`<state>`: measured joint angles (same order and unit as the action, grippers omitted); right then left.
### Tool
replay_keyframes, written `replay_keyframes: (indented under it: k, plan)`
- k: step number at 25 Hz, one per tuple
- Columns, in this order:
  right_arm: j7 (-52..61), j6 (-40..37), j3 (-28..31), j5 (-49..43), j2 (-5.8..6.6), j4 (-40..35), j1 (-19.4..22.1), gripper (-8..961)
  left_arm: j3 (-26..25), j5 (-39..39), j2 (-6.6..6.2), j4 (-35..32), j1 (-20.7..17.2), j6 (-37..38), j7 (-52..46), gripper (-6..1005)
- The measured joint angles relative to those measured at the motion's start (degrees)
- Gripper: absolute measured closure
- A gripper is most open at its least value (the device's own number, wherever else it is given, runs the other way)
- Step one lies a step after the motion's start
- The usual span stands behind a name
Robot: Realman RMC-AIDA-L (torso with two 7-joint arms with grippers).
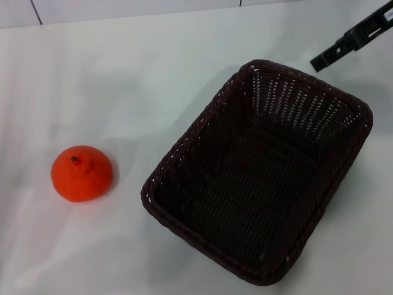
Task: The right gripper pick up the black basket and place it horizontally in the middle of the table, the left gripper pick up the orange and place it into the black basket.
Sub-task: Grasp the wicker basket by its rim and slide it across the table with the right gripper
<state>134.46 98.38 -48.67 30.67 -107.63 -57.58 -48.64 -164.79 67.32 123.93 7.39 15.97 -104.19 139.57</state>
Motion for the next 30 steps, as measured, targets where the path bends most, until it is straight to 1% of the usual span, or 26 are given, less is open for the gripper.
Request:
replay_keyframes:
  k: [2,8,10,12,15,24,26,28,30]
  plan:
    - [-0.1,-1.0,-0.7,-1.4,-0.63,1.0,-0.1,23,0.0,0.0,0.00,0.0,0.2,0.1,0.0,115]
    - [-1.8,-5.5,-2.7,-4.6,-3.24,5.6,-0.4,42,0.0,0.0,0.00,0.0,0.4,0.3,0.0,114]
    - [-2.9,-7.1,-2.9,-5.4,-3.83,7.6,-0.5,48,0.0,0.0,0.00,0.0,0.4,0.4,0.0,114]
    - [-3.9,-8.0,-2.8,-5.6,-4.06,8.7,-0.7,54,0.0,0.0,-0.01,0.0,0.4,0.4,0.0,114]
    - [-4.4,-7.9,-2.7,-5.5,-3.99,9.0,-0.7,264,0.0,0.0,0.00,0.0,0.4,0.5,0.0,114]
    - [-4.4,-5.8,-1.5,-5.3,-3.21,8.9,-0.4,637,0.0,0.0,0.08,0.0,0.5,0.8,0.0,115]
    - [-5.1,-4.6,0.2,-5.2,-3.00,8.9,-0.3,719,0.0,0.0,0.09,0.0,0.5,0.9,0.0,115]
    - [-6.0,-3.0,3.0,-4.8,-2.74,8.8,-0.3,729,0.0,0.0,0.09,0.0,0.6,0.9,0.0,116]
    - [-7.0,-1.3,6.8,-3.7,-2.16,9.3,-0.1,738,0.0,0.0,0.09,0.0,0.6,0.9,0.0,117]
